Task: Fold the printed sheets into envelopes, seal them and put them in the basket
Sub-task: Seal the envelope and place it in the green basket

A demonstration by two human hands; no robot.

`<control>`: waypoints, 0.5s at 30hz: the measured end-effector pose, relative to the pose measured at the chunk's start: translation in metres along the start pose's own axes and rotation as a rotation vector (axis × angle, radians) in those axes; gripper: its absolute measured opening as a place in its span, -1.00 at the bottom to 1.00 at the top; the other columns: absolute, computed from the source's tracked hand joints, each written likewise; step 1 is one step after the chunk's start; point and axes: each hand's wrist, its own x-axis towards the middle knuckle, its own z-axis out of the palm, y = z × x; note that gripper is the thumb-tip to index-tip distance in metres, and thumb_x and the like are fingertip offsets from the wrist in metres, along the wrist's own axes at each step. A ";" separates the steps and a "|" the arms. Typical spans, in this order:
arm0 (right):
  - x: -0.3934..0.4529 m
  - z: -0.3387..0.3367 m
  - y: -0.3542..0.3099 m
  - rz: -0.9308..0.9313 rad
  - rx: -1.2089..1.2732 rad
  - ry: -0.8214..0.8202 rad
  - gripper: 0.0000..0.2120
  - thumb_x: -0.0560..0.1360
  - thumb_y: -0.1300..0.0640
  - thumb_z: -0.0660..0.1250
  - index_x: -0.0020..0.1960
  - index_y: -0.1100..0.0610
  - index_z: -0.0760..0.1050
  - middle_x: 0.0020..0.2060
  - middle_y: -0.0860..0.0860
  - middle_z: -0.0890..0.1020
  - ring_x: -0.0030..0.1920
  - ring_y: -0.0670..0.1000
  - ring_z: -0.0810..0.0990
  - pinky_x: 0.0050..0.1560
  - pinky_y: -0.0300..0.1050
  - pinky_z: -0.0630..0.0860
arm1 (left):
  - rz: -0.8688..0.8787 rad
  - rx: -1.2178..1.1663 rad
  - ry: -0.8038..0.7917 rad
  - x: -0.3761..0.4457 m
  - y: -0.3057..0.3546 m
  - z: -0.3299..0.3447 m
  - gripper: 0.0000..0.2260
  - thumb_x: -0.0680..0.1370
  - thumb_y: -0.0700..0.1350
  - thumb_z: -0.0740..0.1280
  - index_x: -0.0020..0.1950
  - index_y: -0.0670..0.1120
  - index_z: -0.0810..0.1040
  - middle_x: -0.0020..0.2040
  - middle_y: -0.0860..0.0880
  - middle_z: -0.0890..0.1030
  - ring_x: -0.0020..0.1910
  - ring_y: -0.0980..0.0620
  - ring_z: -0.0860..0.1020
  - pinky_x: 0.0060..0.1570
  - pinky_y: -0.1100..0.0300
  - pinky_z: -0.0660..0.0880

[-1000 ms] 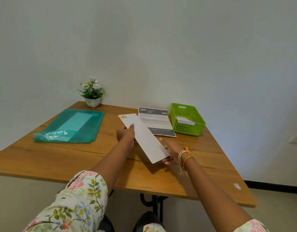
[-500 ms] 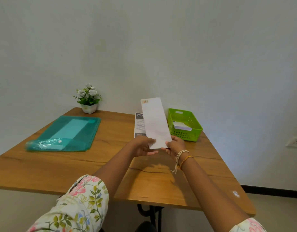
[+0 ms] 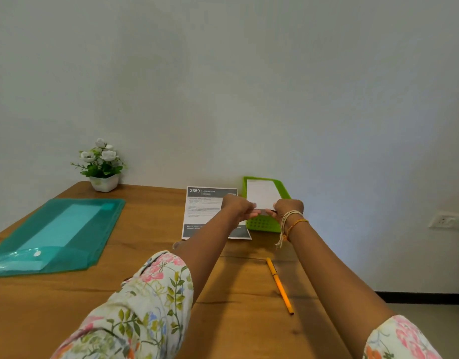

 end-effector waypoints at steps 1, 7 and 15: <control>0.012 0.002 -0.002 0.001 0.008 0.031 -0.65 0.53 0.44 0.16 0.31 0.35 0.34 0.19 0.27 0.51 0.06 0.25 0.58 -0.09 0.06 0.60 | 0.007 0.005 -0.011 0.006 0.001 0.003 -0.71 0.53 -0.42 0.31 0.23 -0.43 0.40 -0.21 -0.26 0.59 -0.46 -0.03 0.64 -0.52 0.25 0.55; 0.048 0.003 -0.006 0.061 -0.066 -0.029 -0.83 0.53 0.52 0.12 -0.15 0.32 0.34 -0.01 0.31 0.51 -0.02 0.25 0.56 -0.34 -0.06 0.62 | 0.103 0.190 0.054 0.041 -0.010 0.007 -0.65 0.47 -0.33 0.44 0.22 -0.29 0.45 -0.18 -0.21 0.58 -0.45 -0.02 0.57 -0.55 0.21 0.49; 0.067 -0.002 0.003 -0.195 -0.774 -0.017 -0.79 0.52 0.15 0.29 0.06 0.28 0.43 -0.12 0.22 0.62 -0.57 0.05 0.59 -0.58 -0.12 0.54 | 0.296 0.518 0.073 0.069 -0.029 0.007 -0.70 0.48 -0.14 0.47 0.18 -0.17 0.56 0.02 -0.13 0.66 -0.39 0.06 0.60 -0.54 0.32 0.44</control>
